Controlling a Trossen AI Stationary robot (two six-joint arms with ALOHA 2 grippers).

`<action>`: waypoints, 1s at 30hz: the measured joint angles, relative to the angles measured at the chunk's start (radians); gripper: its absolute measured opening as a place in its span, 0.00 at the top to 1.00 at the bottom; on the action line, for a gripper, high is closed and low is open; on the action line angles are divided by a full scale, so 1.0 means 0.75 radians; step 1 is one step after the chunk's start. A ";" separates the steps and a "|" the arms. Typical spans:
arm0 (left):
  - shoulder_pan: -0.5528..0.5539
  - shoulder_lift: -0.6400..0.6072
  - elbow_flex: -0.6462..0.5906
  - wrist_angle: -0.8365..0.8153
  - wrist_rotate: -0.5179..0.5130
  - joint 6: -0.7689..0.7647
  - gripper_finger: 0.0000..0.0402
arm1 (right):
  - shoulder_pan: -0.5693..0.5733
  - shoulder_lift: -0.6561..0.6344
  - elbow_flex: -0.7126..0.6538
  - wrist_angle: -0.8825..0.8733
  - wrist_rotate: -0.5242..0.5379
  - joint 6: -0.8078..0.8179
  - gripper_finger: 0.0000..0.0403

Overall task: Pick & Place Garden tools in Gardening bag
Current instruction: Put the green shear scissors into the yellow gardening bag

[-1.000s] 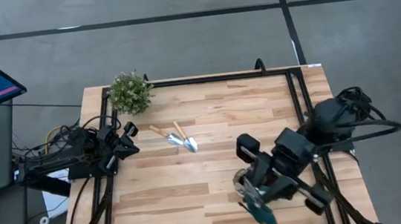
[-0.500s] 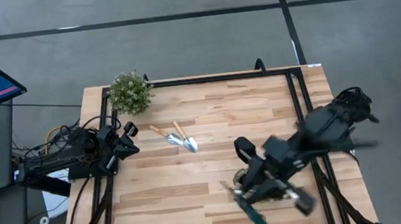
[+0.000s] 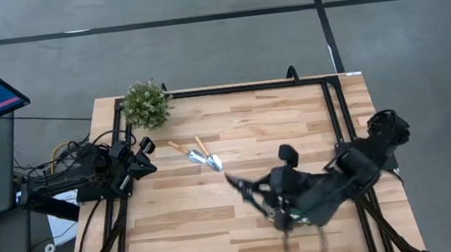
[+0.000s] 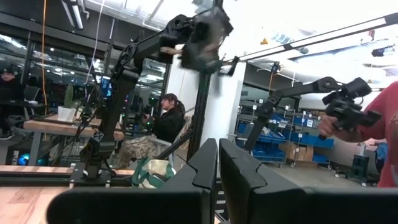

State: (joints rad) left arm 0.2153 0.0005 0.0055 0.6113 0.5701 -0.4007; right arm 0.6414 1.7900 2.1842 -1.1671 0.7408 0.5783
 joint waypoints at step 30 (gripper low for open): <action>-0.001 0.020 0.001 0.000 -0.001 0.000 0.96 | 0.221 0.029 0.001 -0.489 0.701 0.334 0.88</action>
State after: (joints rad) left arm 0.2150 0.0158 0.0059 0.6113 0.5697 -0.4007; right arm 0.8075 1.8114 2.1849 -1.5340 1.2665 0.8284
